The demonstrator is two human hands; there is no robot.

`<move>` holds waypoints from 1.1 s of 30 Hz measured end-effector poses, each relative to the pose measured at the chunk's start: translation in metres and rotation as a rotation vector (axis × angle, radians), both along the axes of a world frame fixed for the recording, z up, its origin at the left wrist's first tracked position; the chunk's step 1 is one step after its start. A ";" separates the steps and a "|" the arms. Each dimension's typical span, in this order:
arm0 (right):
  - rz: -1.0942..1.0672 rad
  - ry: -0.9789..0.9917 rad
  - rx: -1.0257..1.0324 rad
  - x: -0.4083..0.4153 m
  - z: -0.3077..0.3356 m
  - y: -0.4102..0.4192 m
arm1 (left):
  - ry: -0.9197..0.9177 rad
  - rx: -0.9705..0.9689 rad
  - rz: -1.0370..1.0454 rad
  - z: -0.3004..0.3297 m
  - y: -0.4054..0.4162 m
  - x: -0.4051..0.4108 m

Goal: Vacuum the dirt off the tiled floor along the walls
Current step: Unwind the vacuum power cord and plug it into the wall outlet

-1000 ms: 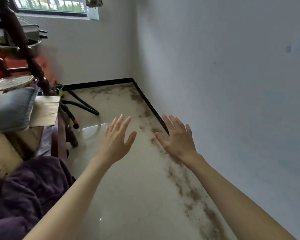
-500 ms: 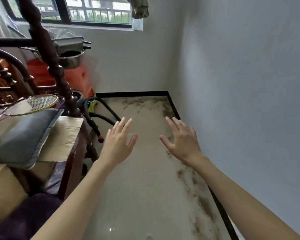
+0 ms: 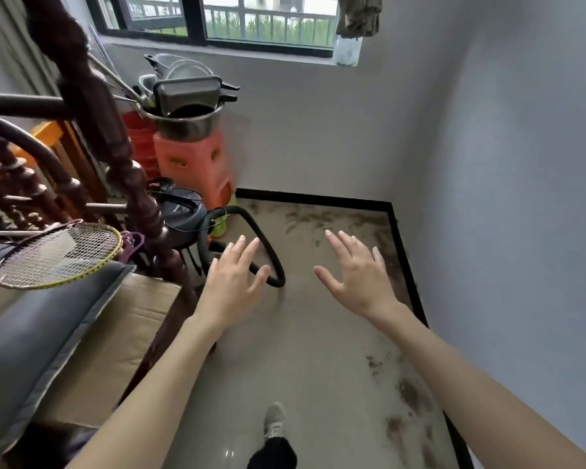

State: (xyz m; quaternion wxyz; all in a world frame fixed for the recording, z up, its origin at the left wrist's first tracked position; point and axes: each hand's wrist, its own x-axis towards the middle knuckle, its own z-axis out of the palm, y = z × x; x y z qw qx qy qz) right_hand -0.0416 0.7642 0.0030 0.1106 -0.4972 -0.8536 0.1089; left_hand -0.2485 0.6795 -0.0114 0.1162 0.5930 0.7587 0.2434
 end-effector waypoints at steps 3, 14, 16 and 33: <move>0.022 -0.003 -0.002 -0.037 -0.006 0.067 | -0.020 -0.001 0.029 -0.012 0.060 -0.033; 0.139 0.017 -0.008 -0.169 -0.002 0.266 | -0.021 -0.049 0.077 -0.009 0.250 -0.139; 0.175 0.008 -0.023 -0.193 -0.008 0.297 | -0.027 -0.071 0.116 -0.016 0.272 -0.163; 0.725 -0.133 -0.208 -0.442 -0.108 0.512 | -0.139 -0.404 0.698 -0.137 0.407 -0.350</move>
